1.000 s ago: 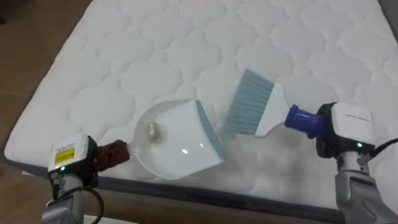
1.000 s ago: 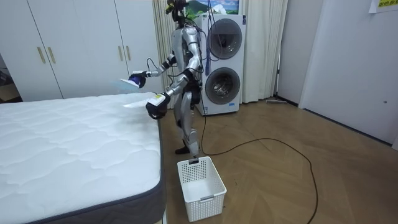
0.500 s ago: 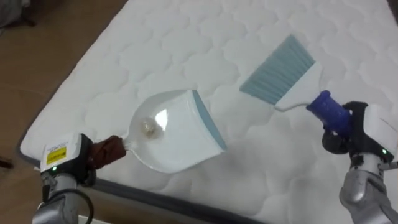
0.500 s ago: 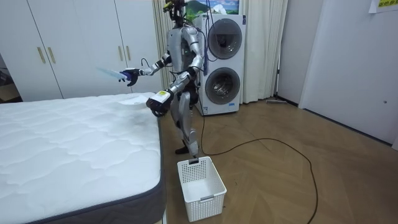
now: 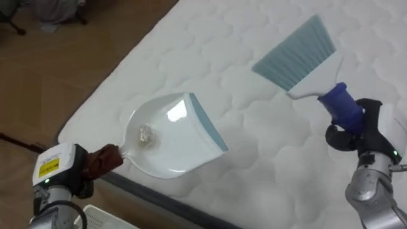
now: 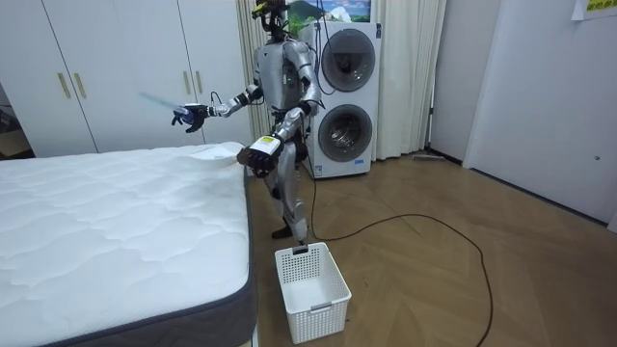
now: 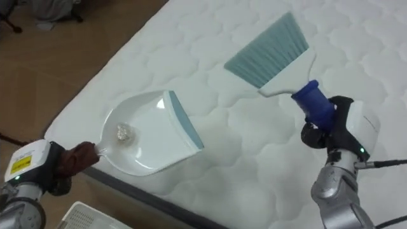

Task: Clean bed

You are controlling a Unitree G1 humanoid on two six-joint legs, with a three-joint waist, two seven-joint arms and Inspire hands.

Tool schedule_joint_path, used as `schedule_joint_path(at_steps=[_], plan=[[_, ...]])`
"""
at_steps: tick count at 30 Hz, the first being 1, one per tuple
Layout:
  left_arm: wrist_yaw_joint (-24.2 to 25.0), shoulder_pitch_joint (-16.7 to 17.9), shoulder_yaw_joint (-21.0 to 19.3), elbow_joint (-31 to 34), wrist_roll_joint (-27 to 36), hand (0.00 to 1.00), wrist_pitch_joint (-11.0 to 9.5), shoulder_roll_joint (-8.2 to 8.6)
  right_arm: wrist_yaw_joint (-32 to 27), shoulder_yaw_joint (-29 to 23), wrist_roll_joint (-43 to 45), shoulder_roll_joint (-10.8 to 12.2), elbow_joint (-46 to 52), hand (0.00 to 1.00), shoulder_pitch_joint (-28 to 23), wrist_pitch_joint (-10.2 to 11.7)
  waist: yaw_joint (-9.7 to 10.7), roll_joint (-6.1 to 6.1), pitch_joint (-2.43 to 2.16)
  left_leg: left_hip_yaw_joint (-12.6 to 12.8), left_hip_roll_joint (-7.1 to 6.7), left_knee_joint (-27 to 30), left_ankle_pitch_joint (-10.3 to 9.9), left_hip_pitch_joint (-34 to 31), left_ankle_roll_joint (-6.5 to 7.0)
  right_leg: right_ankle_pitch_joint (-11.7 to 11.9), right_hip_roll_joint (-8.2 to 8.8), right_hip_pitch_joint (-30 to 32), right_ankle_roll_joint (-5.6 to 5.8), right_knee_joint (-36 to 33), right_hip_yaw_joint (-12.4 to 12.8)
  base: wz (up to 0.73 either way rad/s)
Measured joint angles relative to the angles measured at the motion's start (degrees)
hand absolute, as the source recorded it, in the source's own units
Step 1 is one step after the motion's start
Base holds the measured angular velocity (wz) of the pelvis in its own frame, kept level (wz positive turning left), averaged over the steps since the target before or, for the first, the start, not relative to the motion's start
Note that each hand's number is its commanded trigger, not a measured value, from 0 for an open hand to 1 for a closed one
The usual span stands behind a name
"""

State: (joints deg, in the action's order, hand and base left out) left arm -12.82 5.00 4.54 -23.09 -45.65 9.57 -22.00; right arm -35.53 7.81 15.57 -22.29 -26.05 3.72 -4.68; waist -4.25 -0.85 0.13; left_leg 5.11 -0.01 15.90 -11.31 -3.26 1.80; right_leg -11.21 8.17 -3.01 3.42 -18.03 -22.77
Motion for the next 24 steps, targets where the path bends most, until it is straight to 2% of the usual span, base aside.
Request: schedule_joint_path(at_steps=[2, 3, 6, 7, 8, 9, 10, 11, 14, 17, 20, 22, 23, 24], plan=[[0.0, -0.5, 0.0, 0.2, 0.0, 1.0, -1.4, 0.04, 0.0, -0.1, -0.7, 0.0, -0.1, 0.0, -0.2, 0.0, 0.0, -0.22, 0.08, -1.0, -0.85, 0.9, -0.4, 0.0, 0.68, -0.7, 1.15, 0.1, 0.82, -3.0, 0.9, 0.43], [0.0, -0.5, 0.1, 0.4, 0.0, 1.0, -1.6, 0.05, 0.0, 0.0, -1.5, 0.0, -0.1, 0.0, -0.2, 0.1, 0.0, -0.24, 0.09, -1.6, -1.16, 1.0, -0.5, 0.1, 0.81, -0.7, 1.39, 0.1, 0.82, -3.6, 1.3, 0.55], [0.0, -0.6, 0.1, 0.8, 0.0, 1.0, -3.2, 0.04, 0.0, -0.1, -5.1, 0.0, -0.1, 0.0, -0.5, 0.1, 1.5, -0.55, 0.59, -7.7, -3.02, 3.3, -0.8, -0.3, 1.82, -0.9, 1.82, 1.1, 0.62, -8.1, 6.0, 0.8], [0.0, -0.6, 0.1, 0.8, 0.1, 1.0, -3.3, 0.02, 0.2, -0.1, -5.3, 0.0, -0.1, 0.0, -0.5, 0.2, 2.1, -0.35, 0.72, -8.9, -3.44, 3.7, -0.8, -0.5, 1.94, -1.4, 1.62, 1.1, 0.39, -7.8, 7.1, 0.74], [0.0, -0.6, -0.1, 0.8, 0.1, 1.0, -3.3, -0.11, 1.1, -0.1, -5.3, 0.1, 0.0, 0.0, -0.5, 0.5, 2.2, 0.03, 0.77, -10.6, -4.2, 4.3, -0.7, -1.4, 2.07, -2.9, -0.11, 1.7, -0.09, -5.7, 11.0, 0.54], [0.0, -0.6, -0.2, 0.9, 0.0, 1.0, -3.3, -0.09, 1.7, -0.4, -5.3, 0.1, 0.2, 0.0, -0.5, 0.7, 2.3, 0.14, 0.76, -11.6, -4.58, 4.8, -0.7, -2.1, 2.08, -3.3, -1.35, 2.4, -0.31, -4.0, 12.7, 0.69], [0.0, -0.7, -0.5, 1.3, 0.0, 1.0, -3.4, -0.1, 2.6, -0.8, -5.3, 0.0, 0.6, 0.0, -0.5, 1.0, 2.4, 0.58, 0.84, -12.8, -5.39, 5.9, -0.7, -3.4, 2.07, -2.9, -3.41, 3.9, -1.09, -0.1, 15.0, 0.84], [0.1, -0.7, -0.5, 1.5, 0.0, 1.0, -3.7, 0.27, 3.2, -1.5, -5.3, -0.1, 1.0, 0.0, -0.8, 1.0, 2.9, 0.23, 0.63, -13.9, -5.75, 6.5, -0.7, -4.2, 2.02, -2.5, -3.77, 3.5, -1.19, -0.3, 14.8, 0.82], [0.1, -0.7, -2.2, 3.4, -0.2, 1.0, -5.0, 0.18, 4.1, -2.0, -5.7, -0.1, 3.6, 0.0, -1.0, 1.1, 2.3, 0.6, 0.62, -13.8, -5.76, 5.5, -0.4, -5.0, 1.59, -2.5, -4.09, 1.9, -1.66, 1.5, 12.8, 0.49], [0.1, -0.6, -3.2, 4.9, -1.3, 1.0, -5.1, 0.85, 4.6, -2.9, -9.2, -0.1, 6.2, 0.0, -1.7, 1.9, 1.5, 1.46, 0.12, -13.6, -5.3, 5.3, -0.3, -4.7, 1.54, -2.5, -4.2, 0.4, -1.68, 3.0, 11.3, 0.37], [-0.3, -0.3, -3.3, 4.9, -1.2, 1.0, -5.0, 1.63, 4.5, -2.9, -12.4, -0.1, 6.3, 0.0, -1.8, 2.9, 0.6, 2.01, -0.01, -13.9, -5.75, 5.2, -0.2, -3.5, 1.59, -2.5, -4.24, -2.0, -1.68, 4.5, 10.8, 0.29], [-0.5, 0.3, -3.3, 5.0, -1.2, 1.0, -4.9, 2.28, 4.5, -2.9, -13.3, 0.1, 6.3, 0.0, -1.9, 2.9, 0.6, 2.06, -0.01, -13.9, -5.92, 4.8, -0.2, -3.6, 1.61, -2.5, -4.25, -2.5, -1.68, 4.5, 9.3, 0.48], [-0.5, 0.8, -3.3, 5.1, -1.2, 1.0, -4.9, 2.69, 4.5, -2.9, -13.6, 0.1, 6.6, 0.0, -2.2, 2.9, 1.1, 2.16, -0.07, -13.4, -5.73, 4.8, -0.2, -4.1, 1.61, -2.5, -4.25, -2.8, -1.68, 4.5, 7.7, 0.68], [-0.5, 1.3, -3.3, 5.2, -1.5, 1.0, -4.8, 3.19, 4.4, -3.4, -13.8, 0.2, 7.6, 0.0, -3.0, 2.9, 2.1, 2.23, -0.13, -10.6, -5.07, 5.0, -0.2, -5.1, 1.7, -2.5, -4.2, -3.0, -1.66, 4.5, 5.5, 0.84]])
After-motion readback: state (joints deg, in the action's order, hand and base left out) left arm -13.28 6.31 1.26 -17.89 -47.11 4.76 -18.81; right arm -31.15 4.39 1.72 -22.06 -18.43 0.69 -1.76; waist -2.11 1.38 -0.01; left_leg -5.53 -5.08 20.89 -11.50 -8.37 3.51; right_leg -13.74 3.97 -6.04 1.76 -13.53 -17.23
